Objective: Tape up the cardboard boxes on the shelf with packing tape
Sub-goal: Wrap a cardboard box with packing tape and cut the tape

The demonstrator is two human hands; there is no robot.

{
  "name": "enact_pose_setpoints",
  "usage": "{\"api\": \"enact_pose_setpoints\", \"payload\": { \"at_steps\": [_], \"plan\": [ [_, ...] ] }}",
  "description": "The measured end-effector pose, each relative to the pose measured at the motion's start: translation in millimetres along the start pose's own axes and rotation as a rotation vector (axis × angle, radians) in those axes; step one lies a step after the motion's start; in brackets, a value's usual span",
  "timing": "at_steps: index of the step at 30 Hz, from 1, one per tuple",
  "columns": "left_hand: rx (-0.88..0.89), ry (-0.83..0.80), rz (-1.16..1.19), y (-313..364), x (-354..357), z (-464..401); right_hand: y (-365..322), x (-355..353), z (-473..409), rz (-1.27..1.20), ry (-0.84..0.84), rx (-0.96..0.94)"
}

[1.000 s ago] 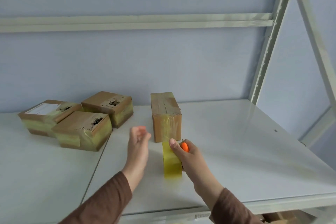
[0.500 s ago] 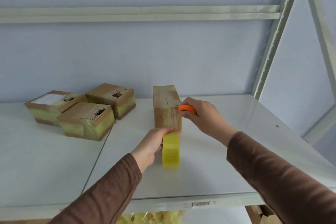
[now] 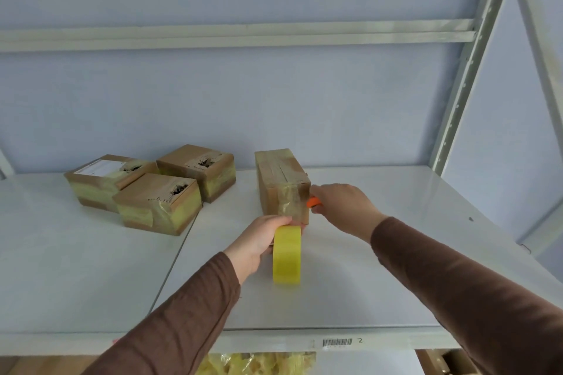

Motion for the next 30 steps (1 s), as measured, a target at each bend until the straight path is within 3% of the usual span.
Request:
{"api": "enact_pose_setpoints", "payload": {
  "at_steps": [7,11,13,16,18,22,30],
  "plan": [
    [-0.131,-0.207,-0.204,15.4,-2.2,4.1,-3.5,-5.4,14.4,-0.554,0.213,0.136],
    [-0.166,-0.297,-0.376,20.9,-2.9,16.4,-2.1,11.6,13.2,-0.546,0.118,0.232],
    [-0.091,-0.289,-0.452,24.6,-8.3,21.4,-6.3,17.6,17.2,-0.61,0.127,0.244],
    [0.075,-0.24,-0.475,30.5,-21.8,32.0,-24.6,22.4,28.4,-1.184,0.177,0.263],
    [0.161,-0.198,-0.481,32.1,-33.4,41.9,-42.4,25.5,37.3,-1.472,0.118,0.273],
    [0.254,-0.155,-0.538,33.3,-53.5,62.3,-87.9,24.0,38.3,-1.483,-0.031,0.136],
    [0.273,-0.102,-0.763,13.1,-112.7,79.3,-157.3,38.0,9.9,-1.373,0.076,-0.011]
  ]
}}
Point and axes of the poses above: each hand's wrist, its own z-axis away from the middle knuckle, its own x-axis out of the palm, y = z × x, the point moved 6 cm from there along -z, towards the middle knuckle, and after that the axes turned 6 degrees about -z, right-handed, at the moved point
